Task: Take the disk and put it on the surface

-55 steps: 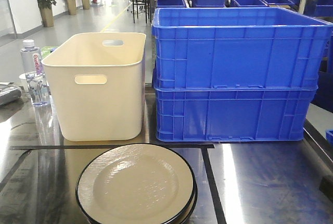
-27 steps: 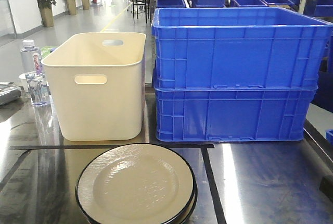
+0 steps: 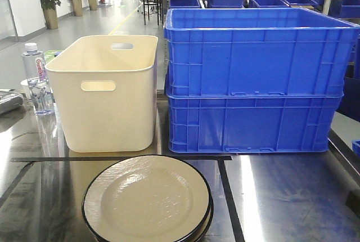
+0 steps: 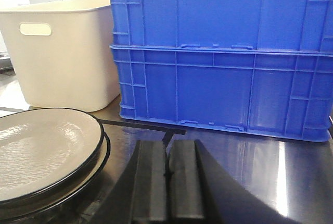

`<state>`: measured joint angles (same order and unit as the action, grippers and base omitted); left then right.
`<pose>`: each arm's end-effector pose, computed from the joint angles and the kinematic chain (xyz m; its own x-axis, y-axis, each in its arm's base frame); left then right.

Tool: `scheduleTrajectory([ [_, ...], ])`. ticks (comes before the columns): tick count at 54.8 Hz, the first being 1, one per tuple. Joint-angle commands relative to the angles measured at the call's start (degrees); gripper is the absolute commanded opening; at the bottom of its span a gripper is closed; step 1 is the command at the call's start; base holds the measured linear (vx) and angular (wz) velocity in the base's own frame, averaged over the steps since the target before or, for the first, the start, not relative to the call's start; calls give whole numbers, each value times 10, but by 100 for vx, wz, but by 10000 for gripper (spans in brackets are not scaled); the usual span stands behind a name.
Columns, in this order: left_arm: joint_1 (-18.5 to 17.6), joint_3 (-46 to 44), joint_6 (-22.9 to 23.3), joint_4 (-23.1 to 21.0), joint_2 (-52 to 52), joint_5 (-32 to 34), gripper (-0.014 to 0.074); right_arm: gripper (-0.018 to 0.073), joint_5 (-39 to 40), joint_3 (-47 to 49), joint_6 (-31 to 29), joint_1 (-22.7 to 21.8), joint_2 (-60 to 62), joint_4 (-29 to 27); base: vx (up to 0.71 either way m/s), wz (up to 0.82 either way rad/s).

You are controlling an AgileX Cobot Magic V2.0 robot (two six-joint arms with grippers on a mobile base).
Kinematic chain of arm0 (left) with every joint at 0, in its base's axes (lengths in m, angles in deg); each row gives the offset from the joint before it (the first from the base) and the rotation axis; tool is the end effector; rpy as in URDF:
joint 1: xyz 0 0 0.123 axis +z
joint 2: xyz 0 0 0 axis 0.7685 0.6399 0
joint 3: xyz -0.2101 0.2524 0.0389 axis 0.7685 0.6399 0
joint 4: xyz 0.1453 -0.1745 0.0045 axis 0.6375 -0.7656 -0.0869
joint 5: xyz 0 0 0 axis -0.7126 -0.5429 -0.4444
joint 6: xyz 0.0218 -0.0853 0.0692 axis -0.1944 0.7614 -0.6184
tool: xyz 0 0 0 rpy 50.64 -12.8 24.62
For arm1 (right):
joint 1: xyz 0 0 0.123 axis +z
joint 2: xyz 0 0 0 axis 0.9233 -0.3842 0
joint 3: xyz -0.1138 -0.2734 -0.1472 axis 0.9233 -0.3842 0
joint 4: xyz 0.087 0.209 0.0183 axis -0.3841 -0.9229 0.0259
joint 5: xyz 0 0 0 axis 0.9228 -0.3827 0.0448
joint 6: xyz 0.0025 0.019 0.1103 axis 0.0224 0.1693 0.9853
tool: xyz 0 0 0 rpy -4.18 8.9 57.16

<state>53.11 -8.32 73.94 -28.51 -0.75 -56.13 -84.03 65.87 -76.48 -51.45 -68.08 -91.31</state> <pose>0.0065 -0.0001 0.1923 -0.0457 -0.0723 -0.9963 -0.0496 0.9963 -0.0700 0.0868 0.0290 0.3451 -0.0759 0.0234 -0.9968 -0.3057 0.9510 0.0456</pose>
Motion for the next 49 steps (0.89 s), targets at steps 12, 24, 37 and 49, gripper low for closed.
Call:
scheduleTrajectory([
  [12,-5,14,6,1,-9,44,1,-9,-4,17,-4,-3,0,-1,0,0],
  [24,-5,14,6,1,-9,44,1,-9,-2,17,6,-2,0,14,0,0],
  [37,-5,14,6,1,-9,44,1,-9,-2,17,467,-2,0,496,0,0],
  [49,-5,14,6,1,-9,44,1,-9,-4,17,760,-2,0,795,0,0],
])
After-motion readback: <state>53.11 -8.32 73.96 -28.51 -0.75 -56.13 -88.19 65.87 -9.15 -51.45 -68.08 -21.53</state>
